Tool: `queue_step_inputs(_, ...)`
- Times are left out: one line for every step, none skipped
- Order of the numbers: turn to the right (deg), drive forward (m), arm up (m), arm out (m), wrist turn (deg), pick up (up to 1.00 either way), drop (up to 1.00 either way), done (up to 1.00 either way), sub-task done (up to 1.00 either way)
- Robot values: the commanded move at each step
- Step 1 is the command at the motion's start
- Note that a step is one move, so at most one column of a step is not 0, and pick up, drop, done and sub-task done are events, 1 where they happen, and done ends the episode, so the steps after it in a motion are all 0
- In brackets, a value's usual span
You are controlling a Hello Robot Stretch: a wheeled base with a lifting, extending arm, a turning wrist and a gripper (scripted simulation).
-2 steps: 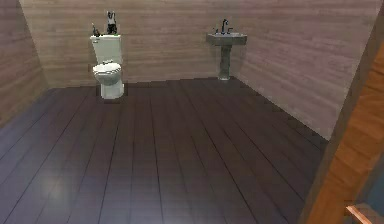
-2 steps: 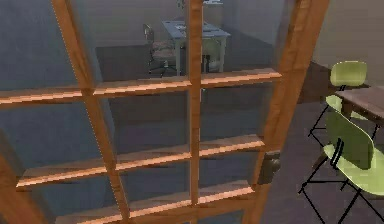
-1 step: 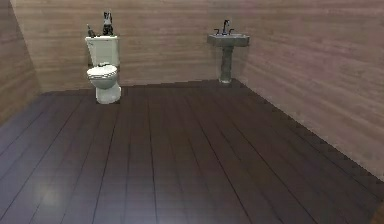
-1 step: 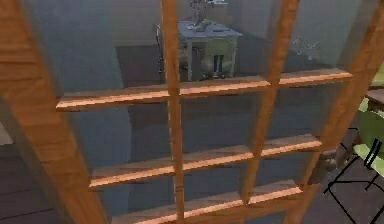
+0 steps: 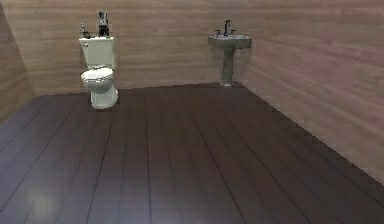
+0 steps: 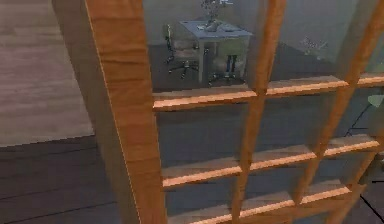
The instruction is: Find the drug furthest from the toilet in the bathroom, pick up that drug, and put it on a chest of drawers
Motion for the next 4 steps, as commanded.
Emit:
queue_step_inputs(-18.0,0.00,0.00,0.00,0.0,0.00,0.00,0.00,0.00)
queue_step_inputs(0.0,1.00,0.00,0.00,0.0,0.00,0.00,0.00,0.00)
queue_step_inputs(-3.0,0.00,0.00,0.00,0.0,0.00,0.00,0.00,0.00)
queue_step_inputs(0.0,1.00,0.00,0.00,0.0,0.00,0.00,0.00,0.00)
